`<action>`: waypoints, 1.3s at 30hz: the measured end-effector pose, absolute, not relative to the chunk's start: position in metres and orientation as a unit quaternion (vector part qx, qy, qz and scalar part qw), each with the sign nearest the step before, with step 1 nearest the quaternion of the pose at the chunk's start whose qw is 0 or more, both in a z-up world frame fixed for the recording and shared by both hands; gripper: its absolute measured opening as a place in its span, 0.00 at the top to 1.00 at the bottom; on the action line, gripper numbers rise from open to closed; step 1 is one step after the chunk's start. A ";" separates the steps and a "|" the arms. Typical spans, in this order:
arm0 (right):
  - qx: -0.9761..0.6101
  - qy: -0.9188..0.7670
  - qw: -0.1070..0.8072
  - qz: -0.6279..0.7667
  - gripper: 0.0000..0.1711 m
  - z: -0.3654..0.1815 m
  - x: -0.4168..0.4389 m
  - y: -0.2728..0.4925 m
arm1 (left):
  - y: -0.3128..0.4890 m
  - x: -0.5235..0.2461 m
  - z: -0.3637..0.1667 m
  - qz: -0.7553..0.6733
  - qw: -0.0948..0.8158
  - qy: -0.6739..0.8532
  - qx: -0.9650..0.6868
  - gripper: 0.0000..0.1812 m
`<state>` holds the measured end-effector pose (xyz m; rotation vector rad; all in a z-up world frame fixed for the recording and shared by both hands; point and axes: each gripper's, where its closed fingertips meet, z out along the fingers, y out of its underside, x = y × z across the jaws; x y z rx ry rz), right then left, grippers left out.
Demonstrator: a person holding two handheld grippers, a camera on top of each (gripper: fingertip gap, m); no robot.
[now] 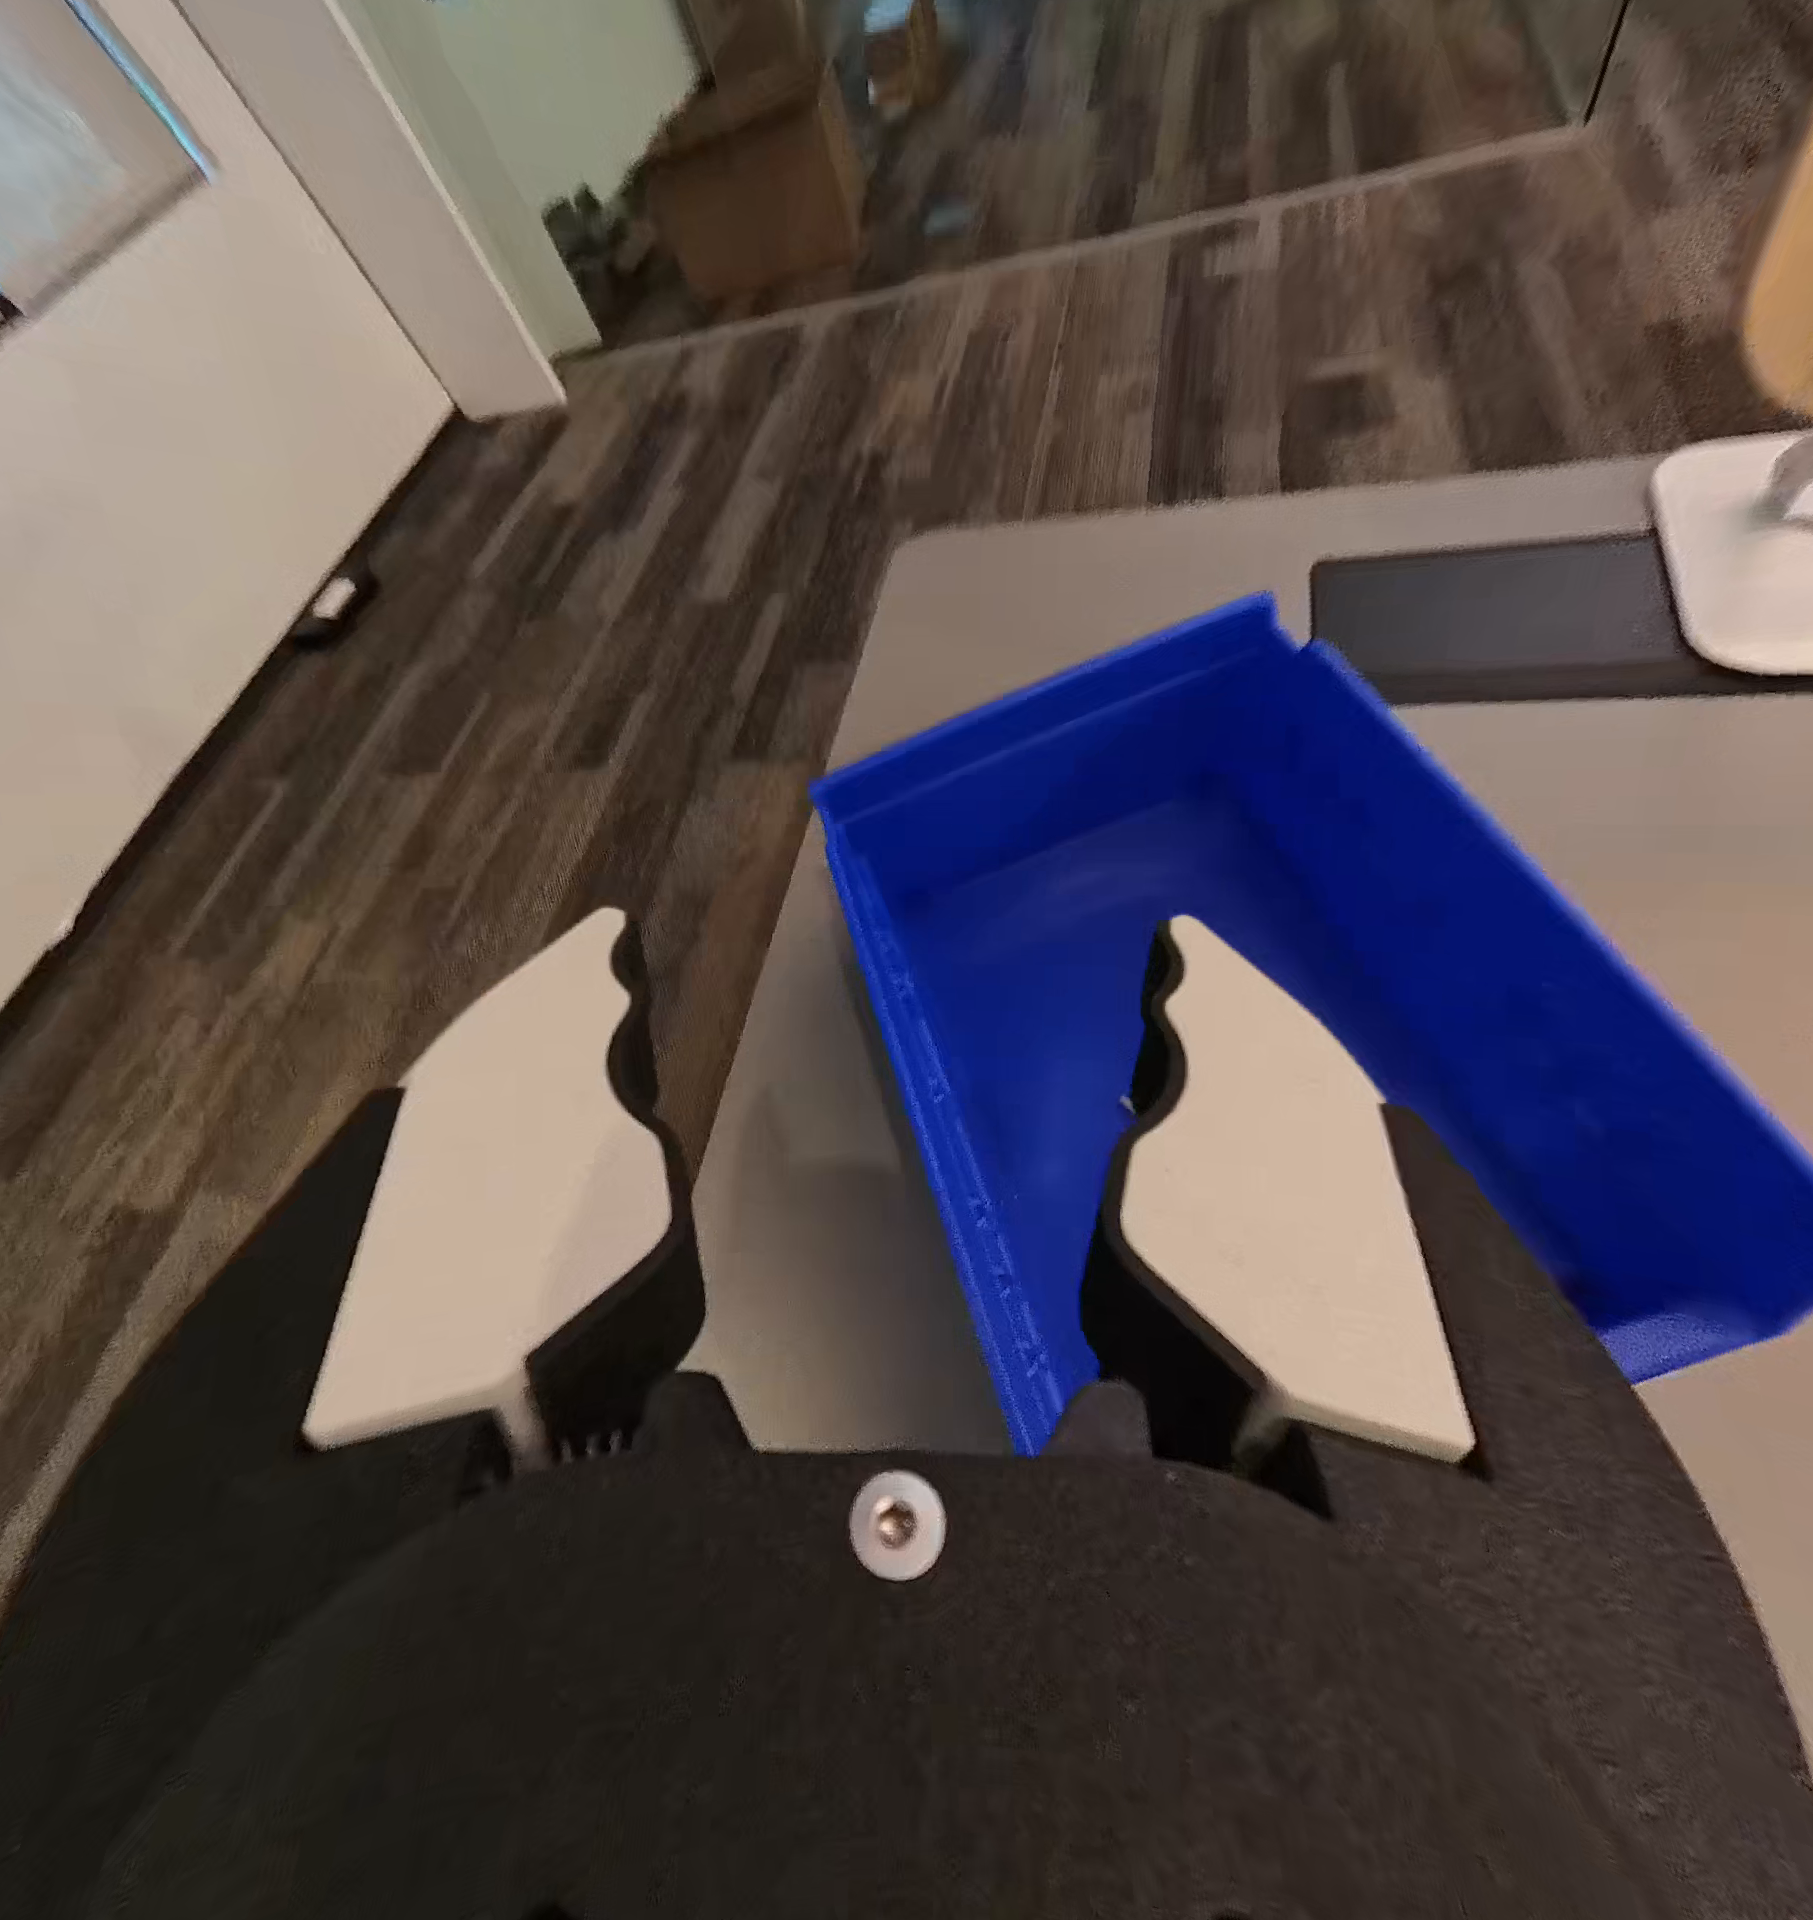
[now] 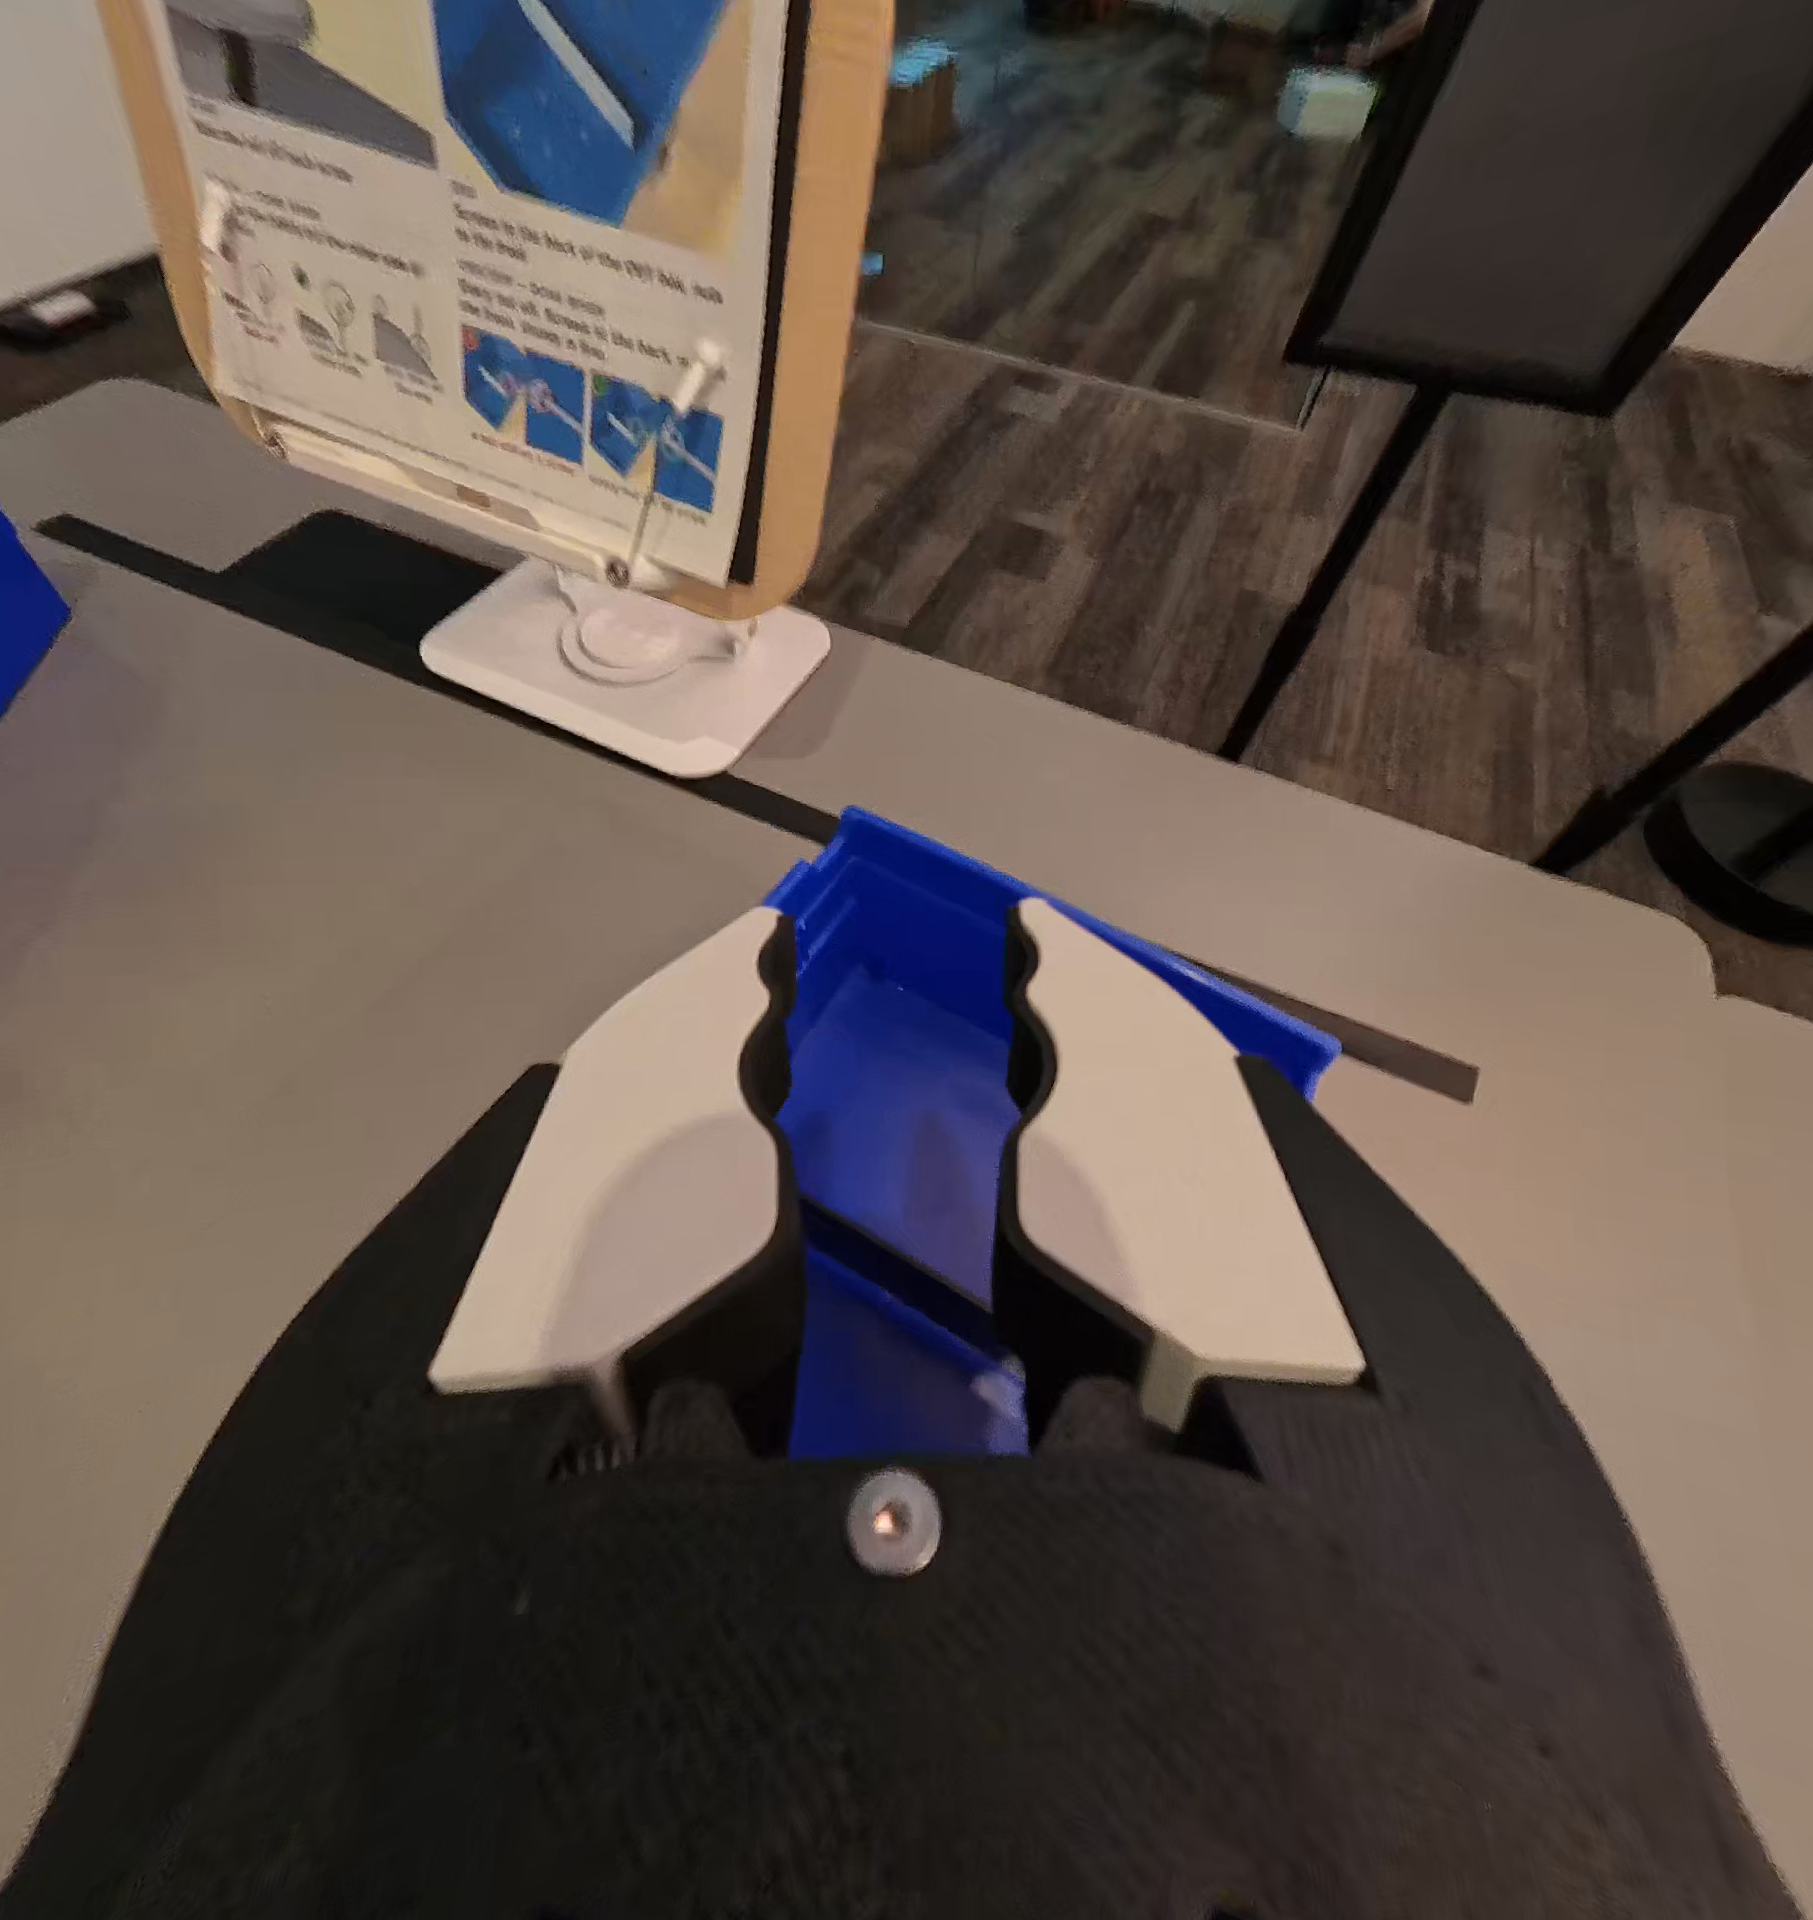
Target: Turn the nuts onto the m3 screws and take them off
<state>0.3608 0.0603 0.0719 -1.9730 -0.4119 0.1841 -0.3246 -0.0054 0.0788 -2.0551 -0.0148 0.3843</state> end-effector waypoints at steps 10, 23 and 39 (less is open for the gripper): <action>-0.827 -0.193 0.511 0.131 0.76 0.062 0.351 0.058 | 0.001 -0.349 -0.038 0.048 0.299 -0.066 -0.951 0.53; -0.825 -0.239 0.488 0.152 0.76 0.058 0.335 0.051 | -0.023 -0.347 -0.117 0.063 0.116 -0.047 -0.990 0.89; -0.838 -0.227 0.475 0.144 0.76 0.049 0.350 0.054 | 0.014 -0.324 -0.115 0.028 0.121 0.145 -0.981 0.91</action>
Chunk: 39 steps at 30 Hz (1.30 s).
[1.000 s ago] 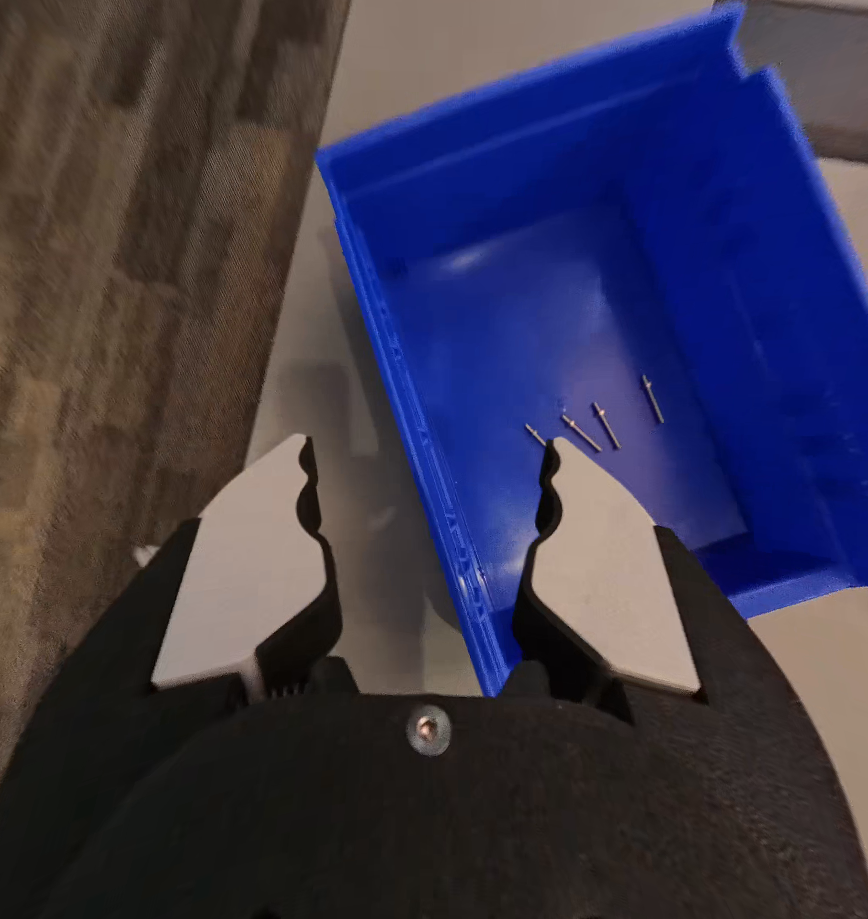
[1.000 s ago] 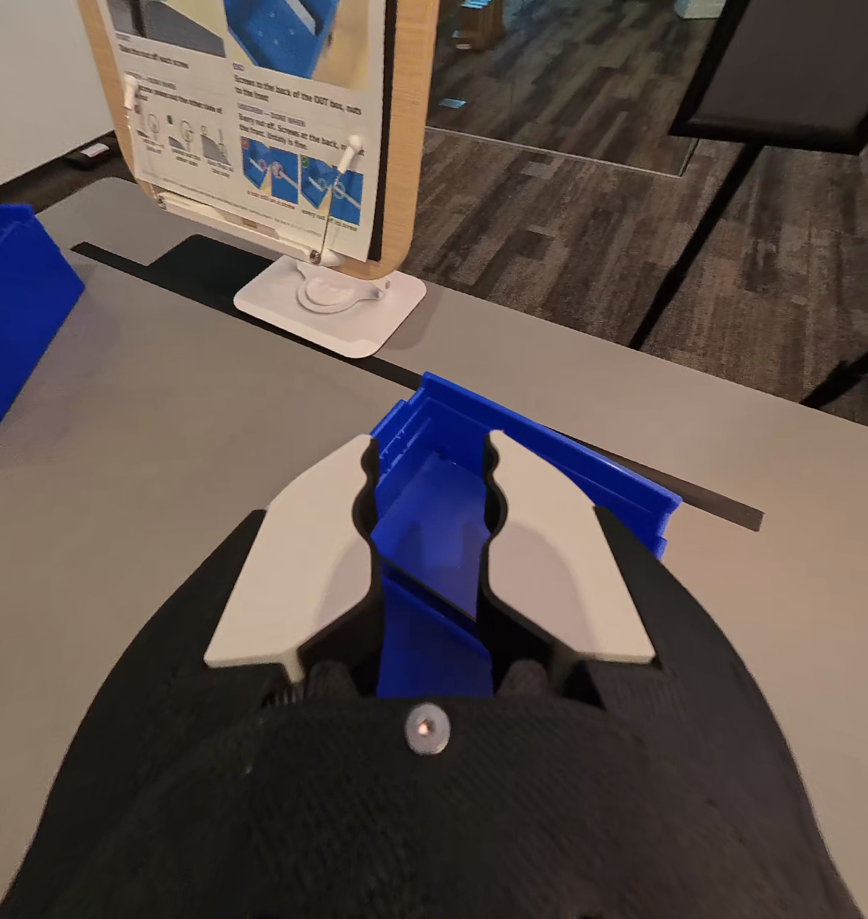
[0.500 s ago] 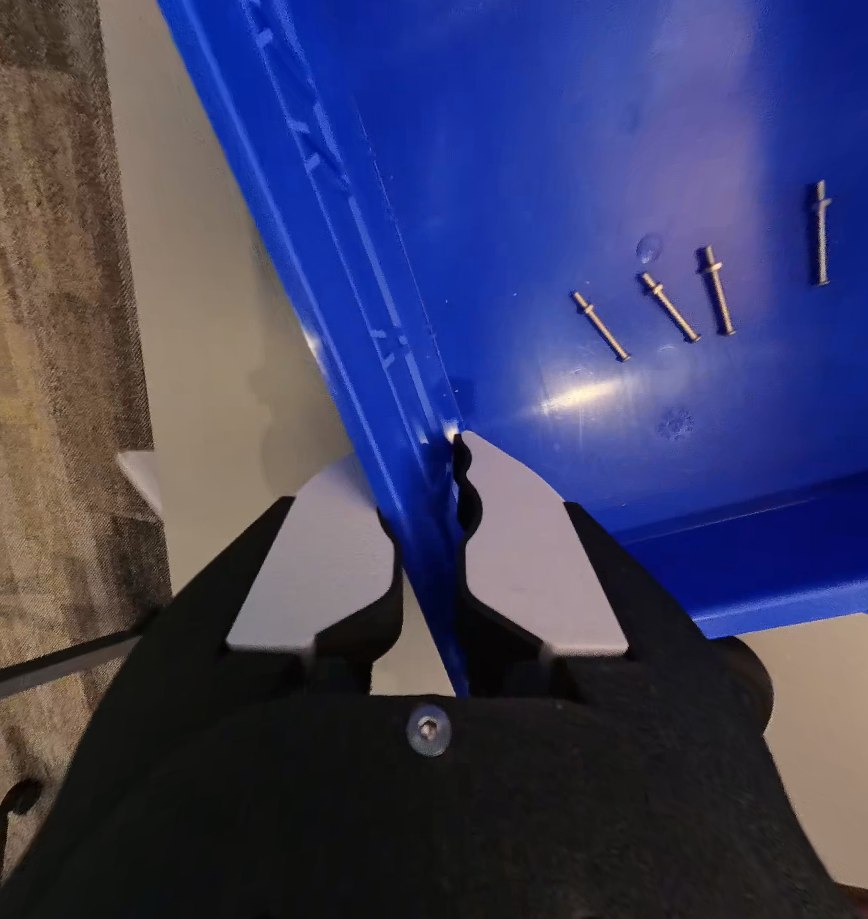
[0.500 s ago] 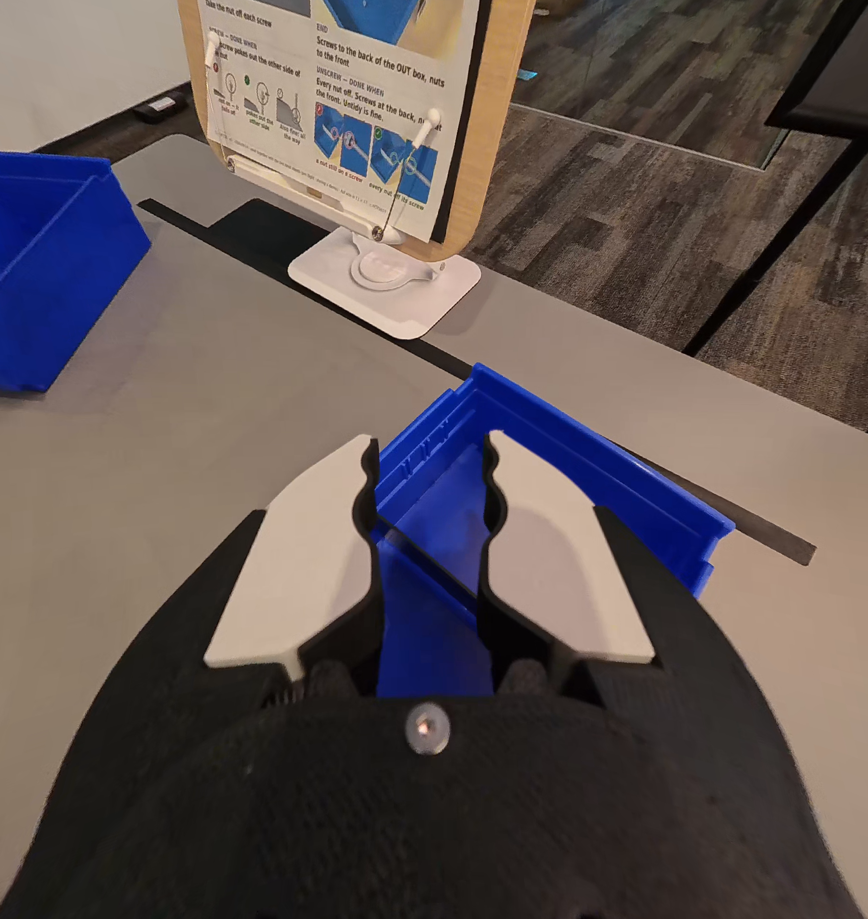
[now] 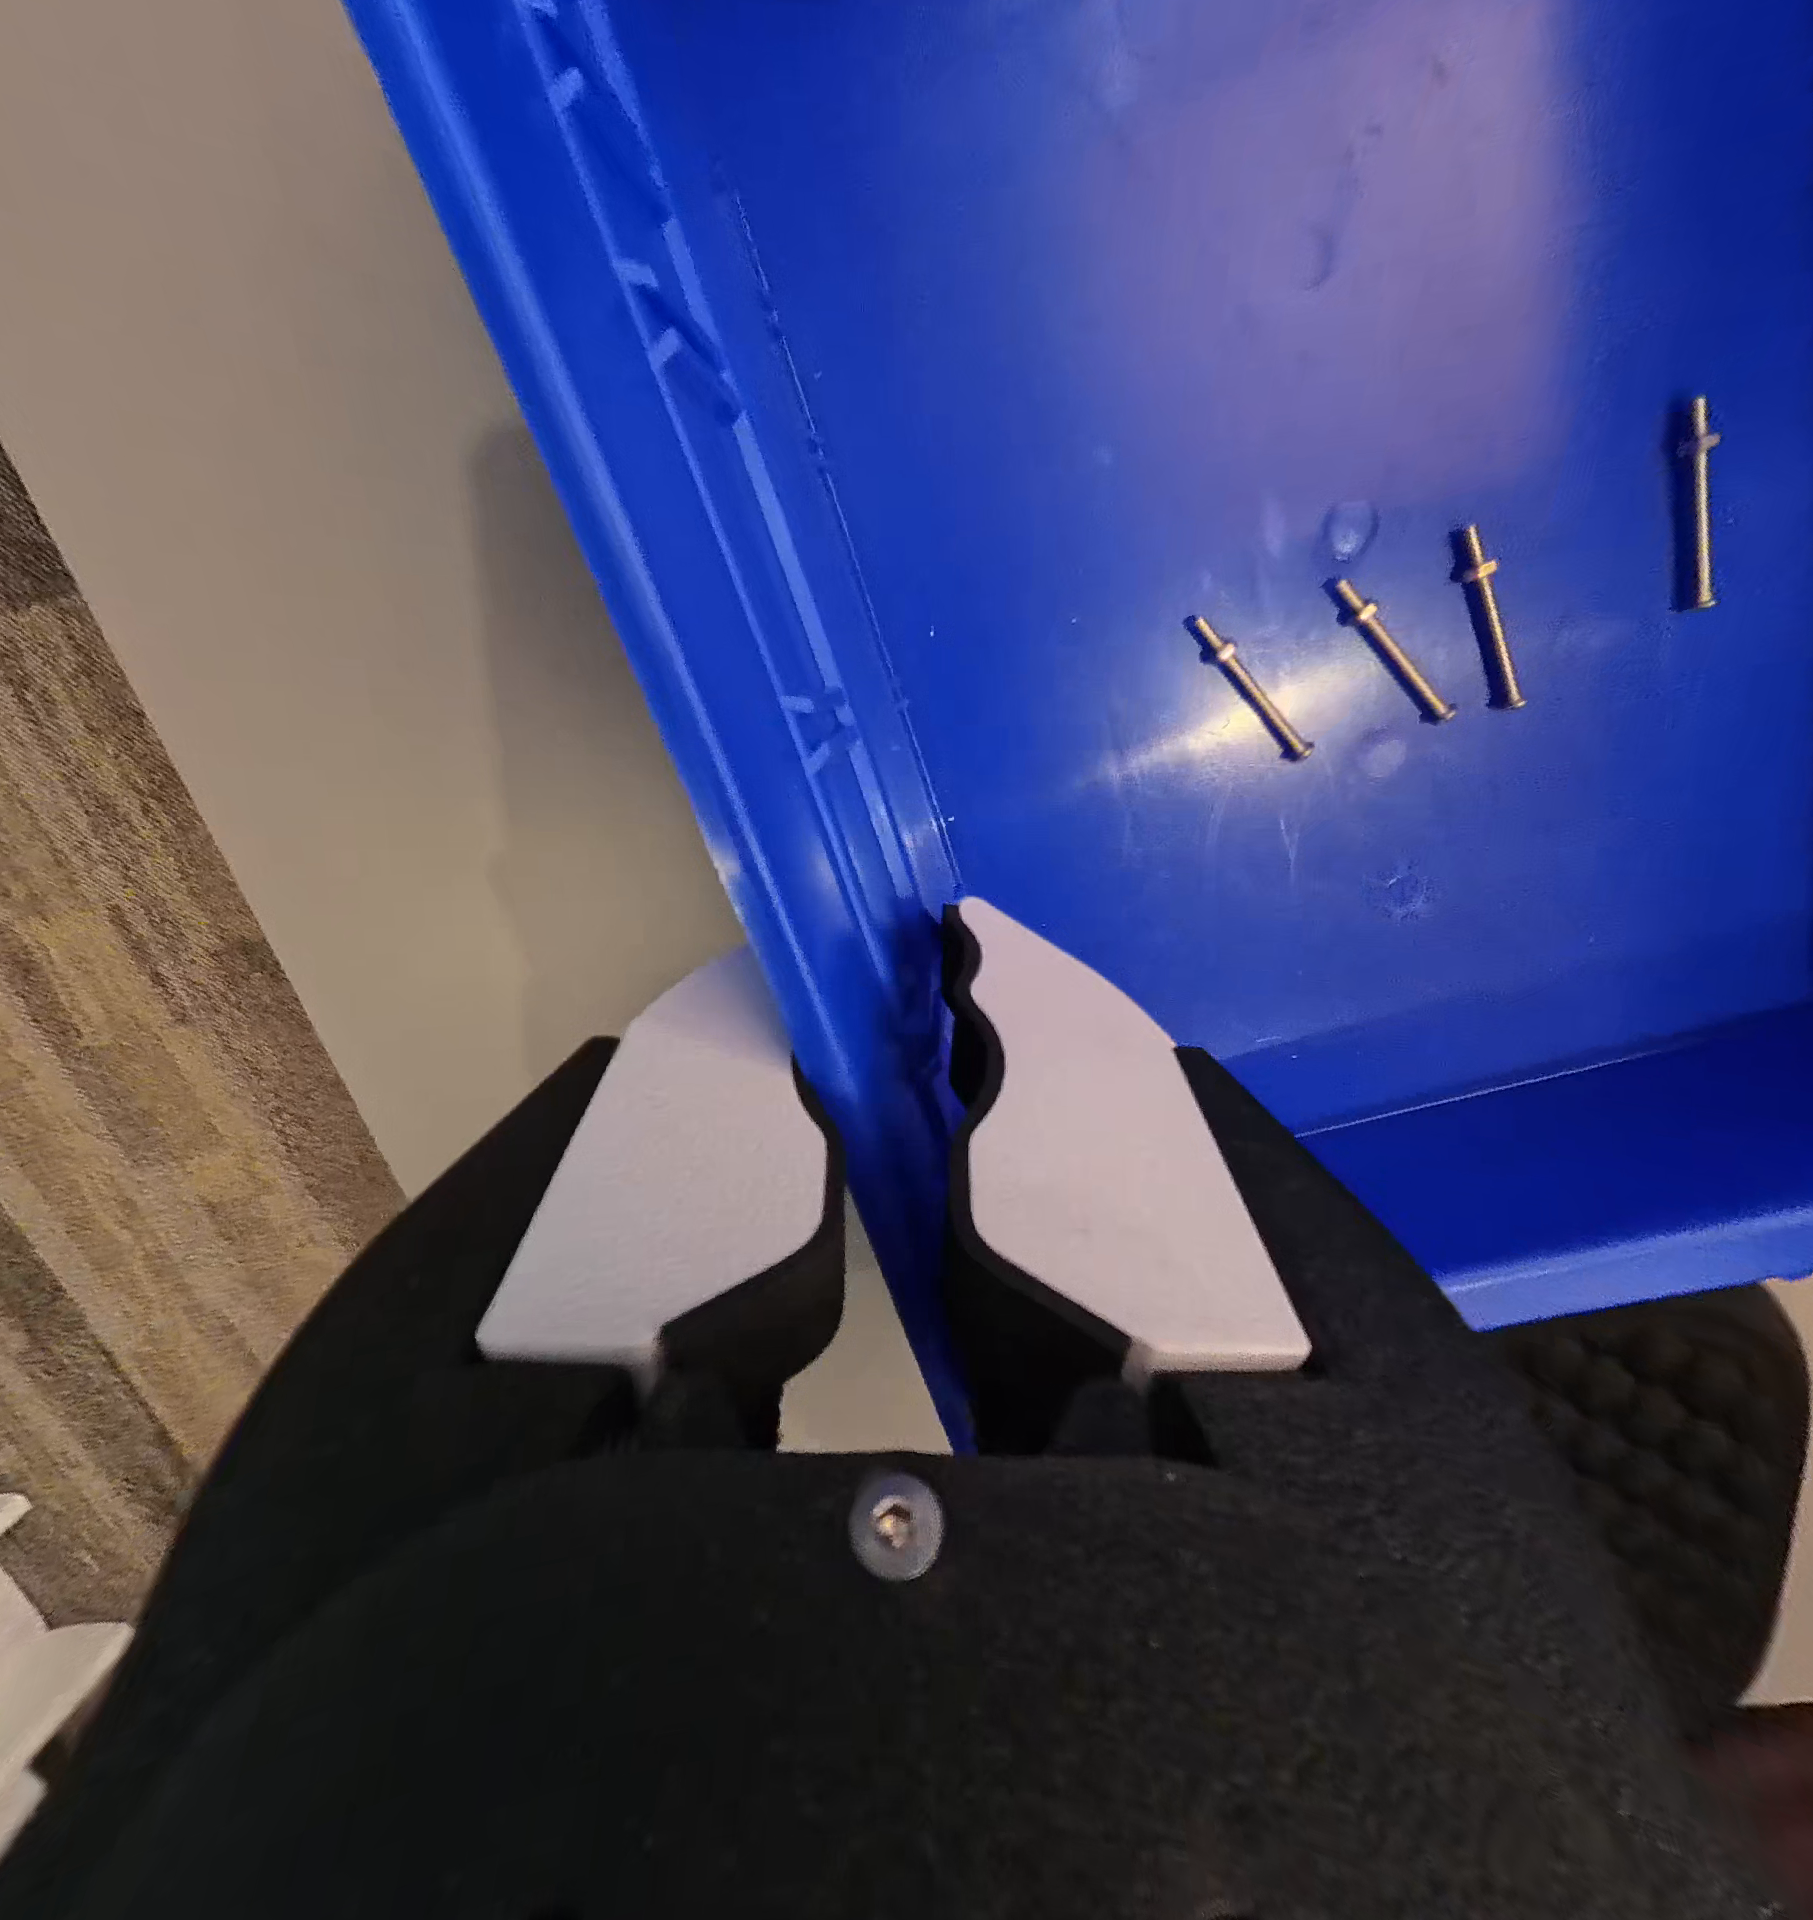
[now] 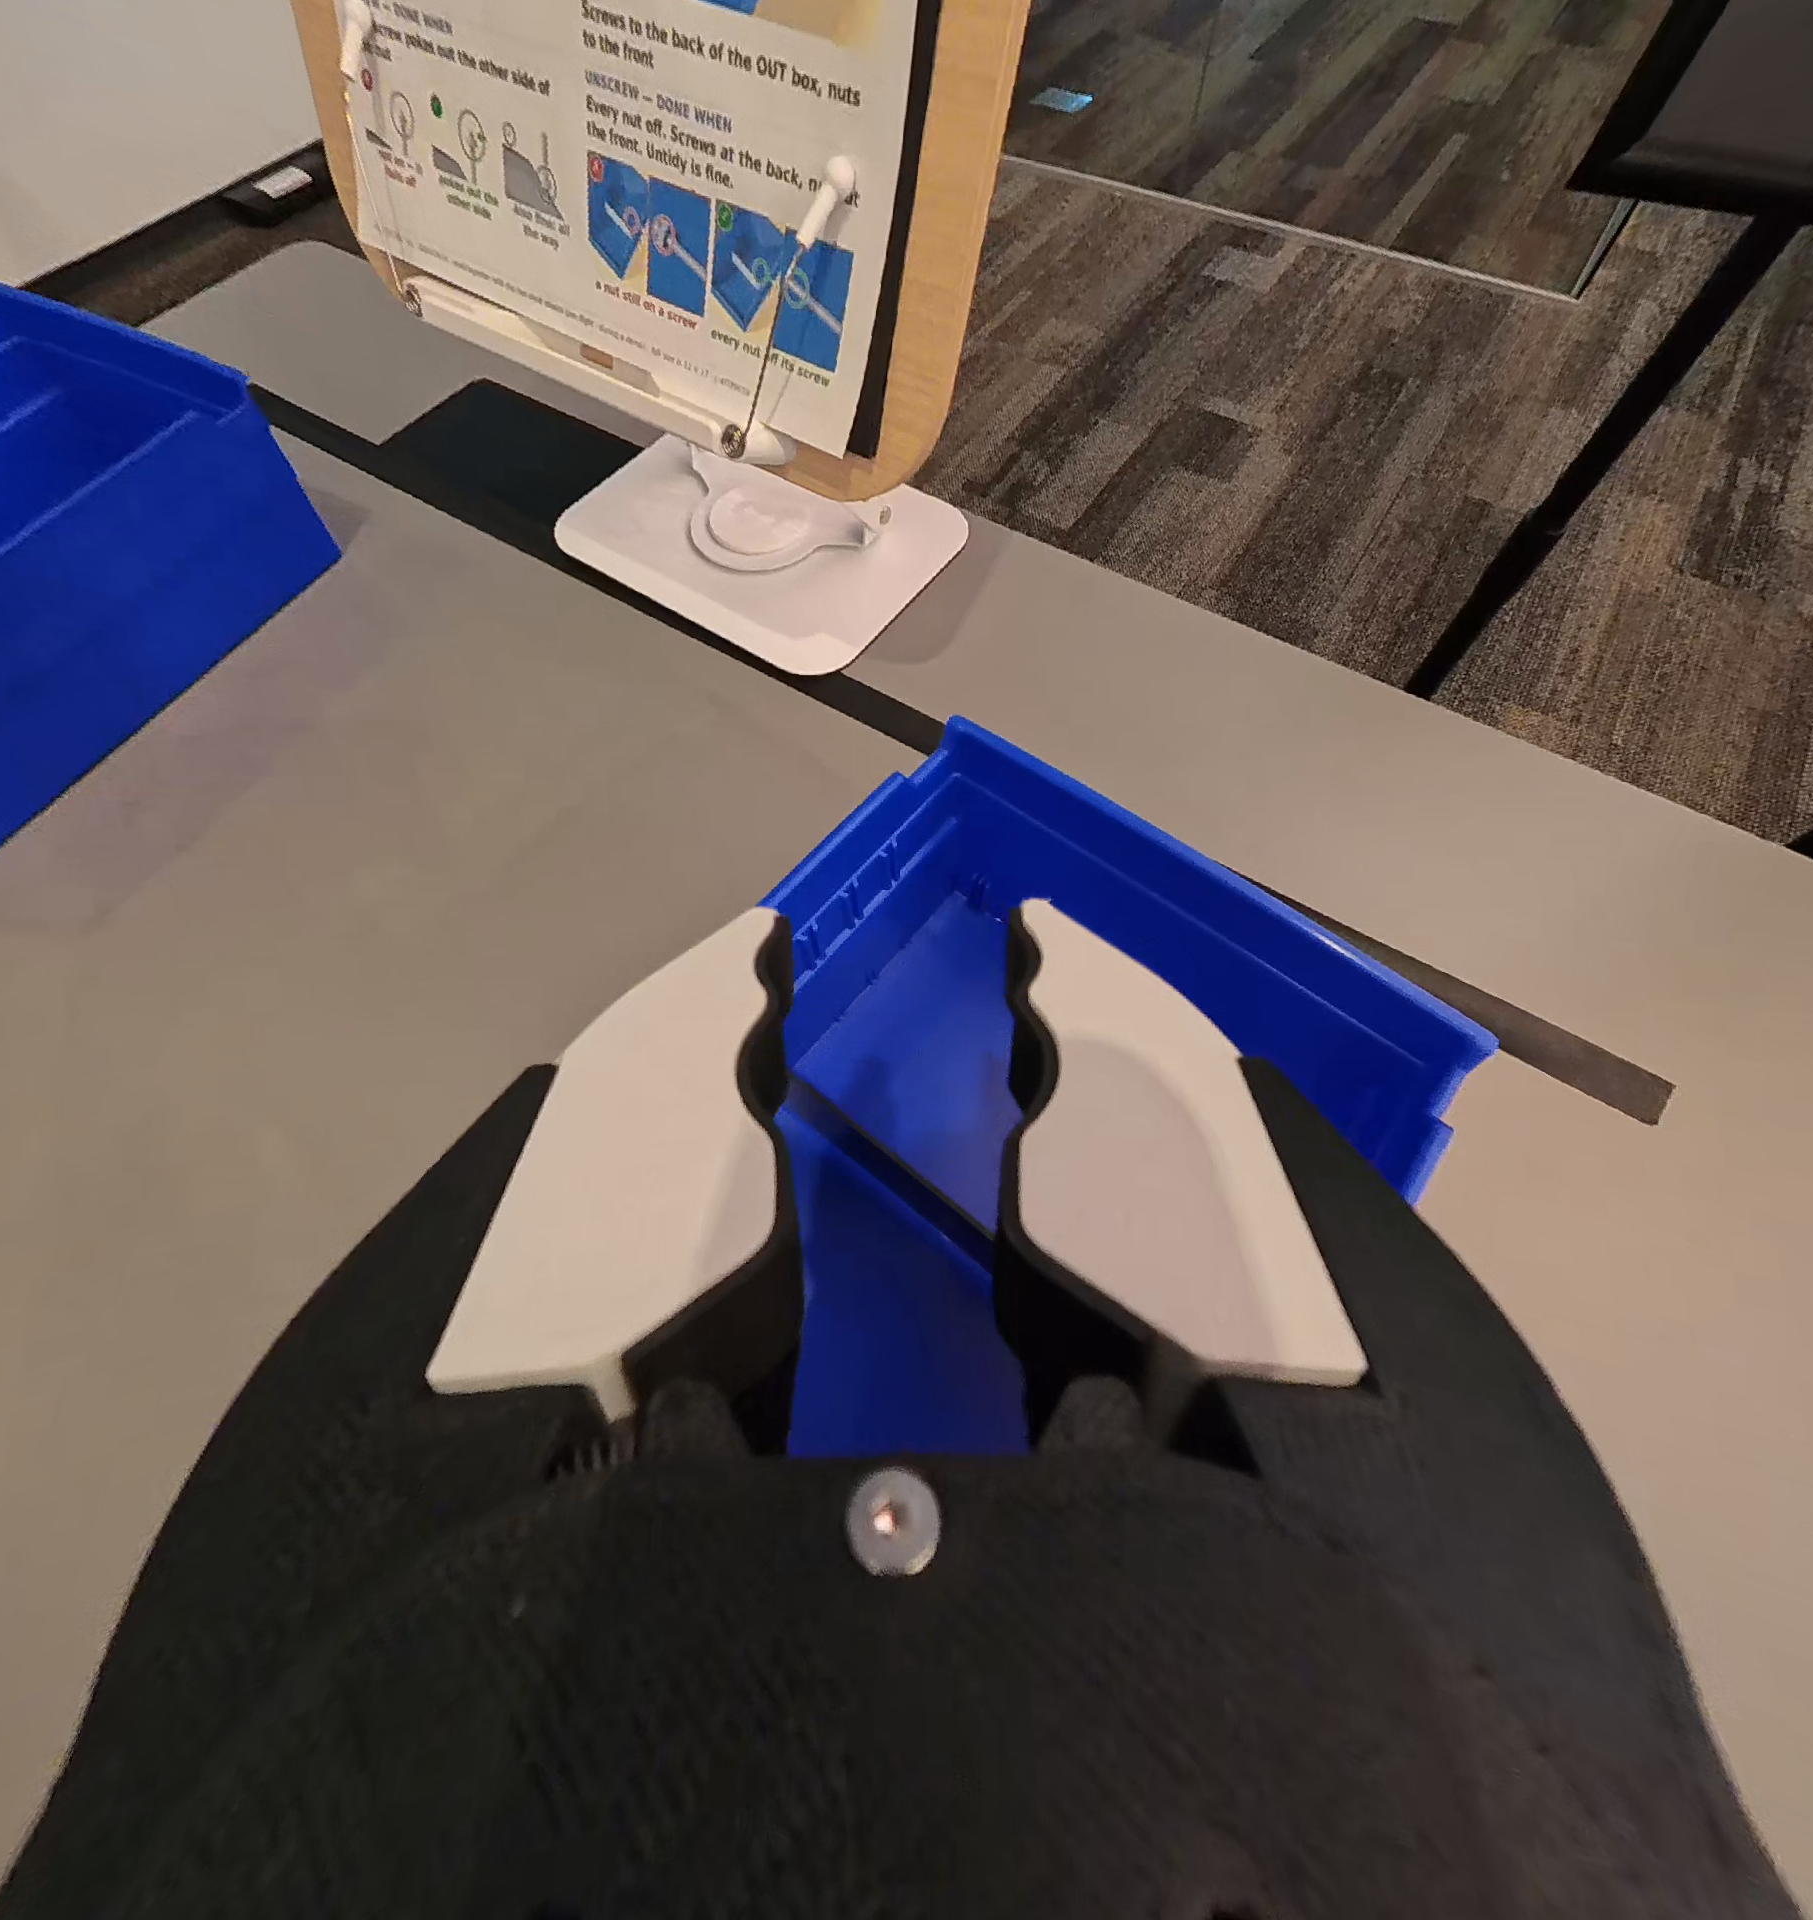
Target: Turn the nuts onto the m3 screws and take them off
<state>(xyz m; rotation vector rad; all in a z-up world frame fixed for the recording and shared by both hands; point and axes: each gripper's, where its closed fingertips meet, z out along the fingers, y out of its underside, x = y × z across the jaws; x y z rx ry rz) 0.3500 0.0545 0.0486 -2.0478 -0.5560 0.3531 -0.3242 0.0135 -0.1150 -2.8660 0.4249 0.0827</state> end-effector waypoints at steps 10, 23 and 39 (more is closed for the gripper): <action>-0.850 -0.244 0.453 0.115 0.76 0.038 0.340 0.060 | 0.006 -0.332 -0.115 0.031 0.117 0.197 -0.973 0.90; -0.842 -0.276 0.460 0.058 0.75 0.043 0.311 0.065 | 0.015 -0.279 -0.001 -0.045 0.355 0.142 -0.923 0.77; -0.836 -0.303 0.454 0.055 0.73 0.042 0.289 0.061 | 0.008 -0.245 -0.126 -0.068 0.129 0.006 -0.989 0.83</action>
